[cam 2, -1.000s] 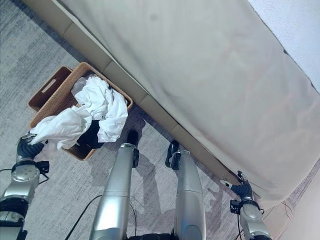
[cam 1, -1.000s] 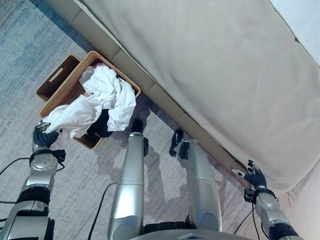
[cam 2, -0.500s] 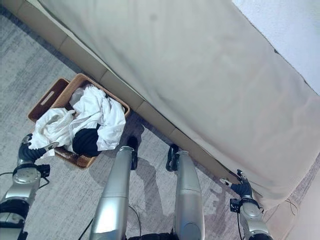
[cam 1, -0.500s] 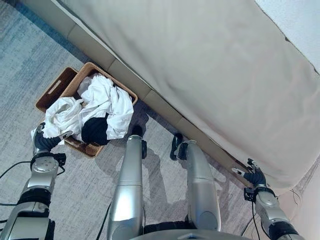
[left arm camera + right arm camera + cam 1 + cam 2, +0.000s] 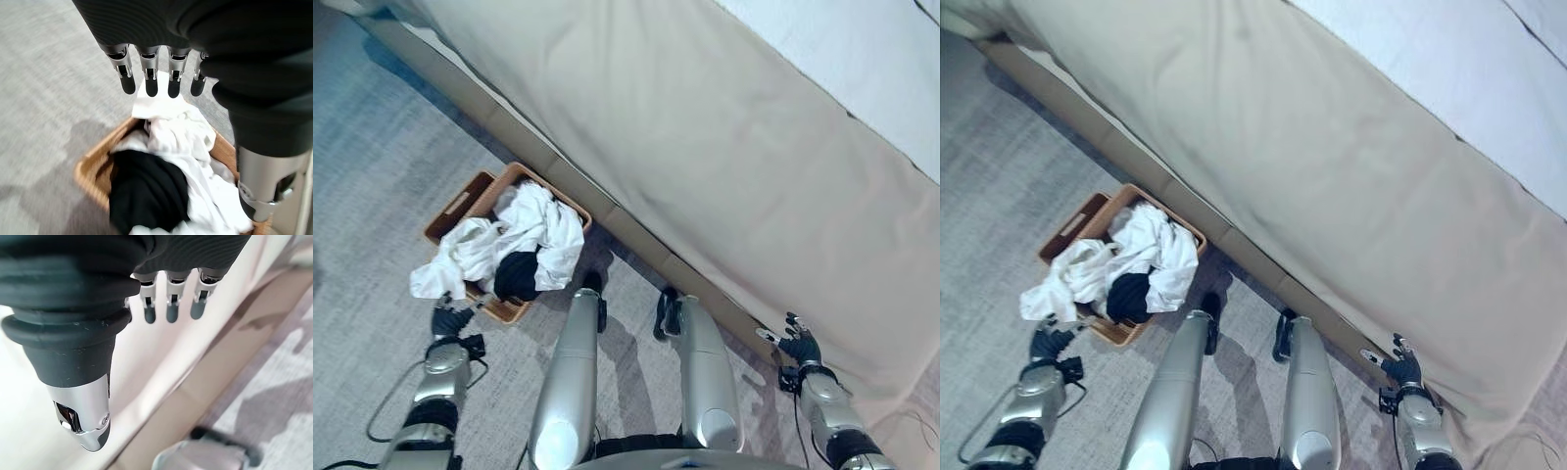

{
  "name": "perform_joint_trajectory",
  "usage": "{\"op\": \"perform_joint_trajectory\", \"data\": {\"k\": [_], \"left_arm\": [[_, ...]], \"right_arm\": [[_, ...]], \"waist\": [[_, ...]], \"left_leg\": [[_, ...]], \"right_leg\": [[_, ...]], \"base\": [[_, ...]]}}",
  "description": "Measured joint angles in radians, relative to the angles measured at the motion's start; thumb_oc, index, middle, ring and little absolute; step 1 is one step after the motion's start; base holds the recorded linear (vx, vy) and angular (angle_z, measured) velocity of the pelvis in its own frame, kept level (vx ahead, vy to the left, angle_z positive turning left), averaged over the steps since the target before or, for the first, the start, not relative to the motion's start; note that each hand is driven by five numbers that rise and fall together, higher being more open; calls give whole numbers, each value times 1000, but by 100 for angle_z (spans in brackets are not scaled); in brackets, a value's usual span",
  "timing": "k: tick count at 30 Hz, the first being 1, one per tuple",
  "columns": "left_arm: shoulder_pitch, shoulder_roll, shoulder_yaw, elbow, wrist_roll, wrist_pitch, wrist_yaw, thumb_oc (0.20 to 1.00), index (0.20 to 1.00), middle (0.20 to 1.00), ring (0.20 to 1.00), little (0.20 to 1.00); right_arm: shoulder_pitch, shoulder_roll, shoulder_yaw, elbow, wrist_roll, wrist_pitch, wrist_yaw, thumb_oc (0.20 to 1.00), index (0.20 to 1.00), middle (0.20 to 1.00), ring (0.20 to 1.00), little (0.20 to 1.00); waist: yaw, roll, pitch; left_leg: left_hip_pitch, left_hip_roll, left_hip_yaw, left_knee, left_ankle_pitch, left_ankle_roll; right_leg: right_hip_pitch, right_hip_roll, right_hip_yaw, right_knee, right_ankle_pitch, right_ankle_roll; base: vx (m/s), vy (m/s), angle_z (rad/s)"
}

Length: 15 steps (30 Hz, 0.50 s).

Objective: Pick up clothes into the bucket

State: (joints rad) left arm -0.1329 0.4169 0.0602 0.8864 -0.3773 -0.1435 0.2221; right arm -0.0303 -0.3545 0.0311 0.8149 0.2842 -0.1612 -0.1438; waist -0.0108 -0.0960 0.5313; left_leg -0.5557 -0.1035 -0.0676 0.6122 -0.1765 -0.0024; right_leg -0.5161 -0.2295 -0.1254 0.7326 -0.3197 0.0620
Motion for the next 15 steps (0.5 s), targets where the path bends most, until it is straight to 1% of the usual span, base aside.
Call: {"op": "perform_joint_trajectory", "data": {"k": [1,2,3,4,5,6,7,8,9,10,11,12,13,14,15], "left_arm": [[13,-10,1,0,-1,-1,-5,1000,1000,1000,1000,1000],[31,-36,-1,9,-10,-1,-16,1000,1000,1000,1000,1000],[37,-51,-4,14,-9,-1,-23,1000,1000,1000,1000,1000],[62,-76,-5,14,-9,-1,-34,1000,1000,1000,1000,1000],[80,-86,-11,14,-8,-2,-38,1000,1000,1000,1000,1000],[102,-97,-12,14,-8,-3,-44,1000,1000,1000,1000,1000],[142,-120,-9,14,-9,-7,-49,1000,1000,1000,1000,1000],[166,-155,8,38,-9,-16,-54,1000,1000,1000,1000,1000],[169,-166,-3,54,-10,-17,-55,1000,1000,1000,1000,1000],[187,-184,-4,63,-13,-21,-68,1000,1000,1000,1000,1000],[192,-193,-4,73,-21,-20,-72,1000,1000,1000,1000,1000],[194,-200,-8,92,-30,-20,-79,1000,1000,1000,1000,1000],[195,-203,-9,106,-30,-19,-83,1000,1000,1000,1000,1000],[203,-207,-19,133,-28,-18,-96,1000,1000,1000,1000,1000],[206,-207,-23,150,-28,-15,-105,1000,1000,1000,1000,1000]], "right_arm": [[-1,1,-1,5,-2,0,-1,1000,1000,1000,1000,1000],[-4,13,-18,27,-12,0,-16,1000,1000,1000,1000,1000],[4,14,-21,39,-21,0,-20,1000,1000,1000,1000,1000],[11,14,-20,71,-45,1,-25,1000,1000,1000,1000,1000],[17,14,-20,85,-57,3,-27,1000,1000,1000,1000,1000],[29,13,-20,94,-69,8,-27,1000,1000,1000,1000,1000],[56,13,-20,105,-82,12,-28,1000,1000,1000,1000,1000],[72,14,-21,138,-98,13,-27,1000,1000,1000,1000,1000],[88,13,-19,152,-99,18,-26,1000,1000,1000,1000,1000],[98,10,-19,165,-114,29,-26,1000,1000,1000,1000,1000],[100,9,-18,175,-118,31,-25,1000,1000,1000,1000,1000],[98,9,-16,185,-126,33,-22,1000,1000,1000,1000,1000],[100,10,-15,193,-134,35,-18,1000,1000,1000,1000,1000],[102,9,1,205,-152,40,-14,1000,1000,1000,1000,1000],[104,8,12,214,-161,41,-11,1000,1000,1000,1000,1000]], "waist": [[2,9,-3],[-3,23,-5],[-3,37,-18],[0,62,-39],[-1,76,-62],[-2,92,-92],[-5,113,-151],[-7,143,-202],[-10,143,-229],[-7,165,-270],[-5,167,-289],[-4,171,-310],[-4,159,-318],[-3,152,-342],[-3,141,-350]], "left_leg": [[29,2,-5,-27,18,-8],[105,6,-10,-100,52,-16],[136,9,-17,-137,70,-22],[212,24,-18,-228,94,-30],[251,30,-20,-276,121,-33],[285,37,-24,-320,135,-38],[340,49,-28,-398,164,-50],[395,67,-33,-457,185,-63],[407,74,-44,-474,194,-61],[435,93,-46,-501,206,-71],[446,100,-45,-514,215,-78],[460,113,-45,-523,240,-93],[471,115,-45,-529,249,-94],[490,119,-45,-534,270,-105],[498,119,-45,-535,276,-110]], "right_leg": [[25,1,-3,-13,6,-3],[91,3,-20,-61,26,8],[121,8,-26,-92,35,6],[184,23,-36,-160,52,4],[215,31,-42,-195,65,3],[243,37,-51,-225,69,2],[279,52,-55,-271,83,2],[338,74,-77,-326,92,3],[354,82,-79,-349,94,1],[393,106,-89,-393,105,-8],[402,117,-94,-414,110,-9],[433,129,-96,-444,112,-13],[446,133,-98,-464,117,-19],[480,144,-100,-494,117,-22],[493,147,-100,-509,121,-29]], "base": [[90,-158,13],[153,-152,9],[157,-142,5],[146,-180,-4],[91,-133,-7],[113,-210,-4],[95,-210,0],[109,-279,3],[74,-186,9],[68,-158,2],[74,-141,0],[63,-132,-1],[62,-119,3],[70,-98,0],[97,-118,-4]]}}
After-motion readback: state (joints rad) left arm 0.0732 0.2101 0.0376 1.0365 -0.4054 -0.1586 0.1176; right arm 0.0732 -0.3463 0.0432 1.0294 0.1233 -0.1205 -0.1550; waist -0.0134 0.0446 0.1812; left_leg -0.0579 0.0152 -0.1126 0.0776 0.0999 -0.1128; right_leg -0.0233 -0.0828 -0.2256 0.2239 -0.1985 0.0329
